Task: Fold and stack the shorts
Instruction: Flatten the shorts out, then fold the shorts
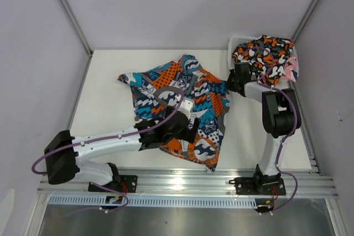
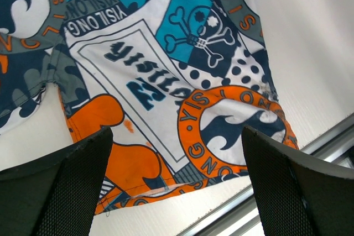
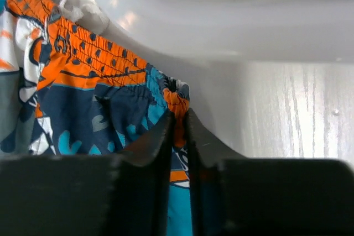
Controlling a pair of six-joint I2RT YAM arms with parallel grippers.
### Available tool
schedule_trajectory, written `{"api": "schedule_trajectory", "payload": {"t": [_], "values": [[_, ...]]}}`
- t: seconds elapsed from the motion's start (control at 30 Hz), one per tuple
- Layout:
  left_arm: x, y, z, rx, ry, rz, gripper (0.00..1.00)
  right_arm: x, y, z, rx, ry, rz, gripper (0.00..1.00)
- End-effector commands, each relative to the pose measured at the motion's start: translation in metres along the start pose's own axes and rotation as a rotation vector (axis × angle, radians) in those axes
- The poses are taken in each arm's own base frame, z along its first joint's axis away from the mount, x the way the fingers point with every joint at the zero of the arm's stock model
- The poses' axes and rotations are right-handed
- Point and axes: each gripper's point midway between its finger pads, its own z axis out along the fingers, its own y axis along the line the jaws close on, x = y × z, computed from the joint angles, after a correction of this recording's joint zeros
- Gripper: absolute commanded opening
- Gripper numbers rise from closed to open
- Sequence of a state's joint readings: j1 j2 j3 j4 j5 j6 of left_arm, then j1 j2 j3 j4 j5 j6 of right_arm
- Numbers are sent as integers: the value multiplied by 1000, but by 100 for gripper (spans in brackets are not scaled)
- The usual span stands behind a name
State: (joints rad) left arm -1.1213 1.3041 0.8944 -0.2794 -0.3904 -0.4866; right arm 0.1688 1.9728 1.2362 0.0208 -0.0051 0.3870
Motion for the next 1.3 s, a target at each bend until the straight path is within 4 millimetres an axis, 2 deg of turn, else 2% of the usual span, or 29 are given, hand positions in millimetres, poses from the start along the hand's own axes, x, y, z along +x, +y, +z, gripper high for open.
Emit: {"api": "schedule_trajectory", "payload": {"t": [0.0,0.07,0.2,0.3,0.47,0.53,0.73,0.8,0.9,1.03,1.17,1.2,1.27], "values": [[-13,-23,-1,35,-28,71,99,-23,3,-6,6,-97,5,7],[-15,-40,-4,65,-32,109,99,-27,0,-14,43,-118,2,0],[-11,-74,-5,127,-25,204,99,-20,-15,-26,151,-112,2,0],[-1,-99,-4,180,-2,272,99,-8,-24,-33,227,-84,-11,0],[25,-137,-11,265,44,396,97,-3,-31,-36,265,-63,-17,0],[33,-140,-15,266,56,423,97,0,-31,-35,250,-48,-8,0],[77,-160,-39,353,67,541,95,9,-36,-26,234,-19,12,0],[85,-162,-41,337,76,586,95,13,-40,-25,234,-7,21,0],[104,-171,-40,322,97,661,95,13,-40,-24,213,-6,40,0],[131,-179,-27,294,142,739,93,15,-45,-24,207,1,50,0],[138,-179,-11,227,160,769,89,17,-46,-24,192,6,61,0],[140,-174,-9,193,168,791,88,17,-46,-24,191,6,63,0],[142,-171,-1,156,192,811,82,17,-47,-25,188,6,65,0]]}}
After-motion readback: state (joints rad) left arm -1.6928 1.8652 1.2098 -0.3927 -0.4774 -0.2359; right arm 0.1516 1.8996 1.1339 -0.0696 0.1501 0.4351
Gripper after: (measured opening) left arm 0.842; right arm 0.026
